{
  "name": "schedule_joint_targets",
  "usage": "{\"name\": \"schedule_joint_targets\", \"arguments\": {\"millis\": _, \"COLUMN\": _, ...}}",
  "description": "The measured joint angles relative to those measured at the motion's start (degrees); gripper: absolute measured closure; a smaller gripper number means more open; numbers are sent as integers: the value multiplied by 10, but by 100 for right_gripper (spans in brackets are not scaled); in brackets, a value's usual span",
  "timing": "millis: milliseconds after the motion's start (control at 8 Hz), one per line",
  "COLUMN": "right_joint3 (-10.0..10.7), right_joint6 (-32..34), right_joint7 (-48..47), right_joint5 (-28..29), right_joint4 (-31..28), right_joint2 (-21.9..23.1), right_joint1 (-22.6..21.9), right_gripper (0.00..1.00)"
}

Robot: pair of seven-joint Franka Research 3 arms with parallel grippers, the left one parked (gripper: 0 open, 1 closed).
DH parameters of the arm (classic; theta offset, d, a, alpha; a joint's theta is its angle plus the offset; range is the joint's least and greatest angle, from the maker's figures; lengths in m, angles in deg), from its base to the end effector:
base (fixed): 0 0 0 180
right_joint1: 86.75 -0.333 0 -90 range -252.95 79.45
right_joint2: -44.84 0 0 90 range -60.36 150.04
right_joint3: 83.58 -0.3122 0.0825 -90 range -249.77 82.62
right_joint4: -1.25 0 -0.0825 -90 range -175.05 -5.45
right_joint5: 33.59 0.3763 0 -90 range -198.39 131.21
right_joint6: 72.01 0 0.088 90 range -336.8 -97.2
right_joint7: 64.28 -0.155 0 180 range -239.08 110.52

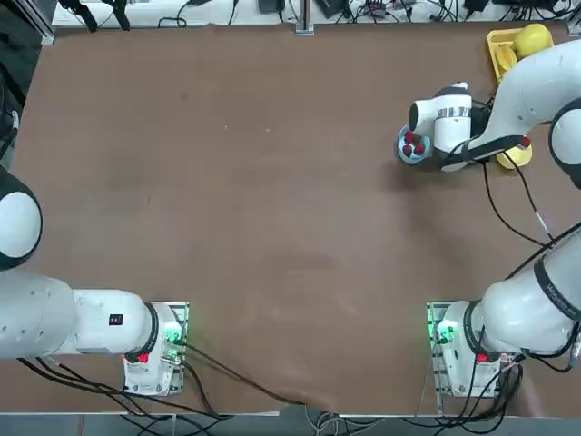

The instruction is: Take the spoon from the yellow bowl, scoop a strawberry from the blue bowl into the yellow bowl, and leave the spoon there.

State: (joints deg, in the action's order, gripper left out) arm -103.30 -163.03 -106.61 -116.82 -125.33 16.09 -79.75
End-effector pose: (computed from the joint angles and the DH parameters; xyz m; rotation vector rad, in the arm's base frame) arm 0.4948 -0.0366 0.1588 1.7555 0.4263 -0.2236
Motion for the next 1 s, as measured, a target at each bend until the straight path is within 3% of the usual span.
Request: {"name": "schedule_joint_targets", "arguments": {"millis": 1000, "right_joint3": -4, "right_joint6": -1, "right_joint7": 288, "right_joint5": -2, "right_joint4": 50, "right_joint2": -32, "right_joint1": 1, "right_gripper": 89}}
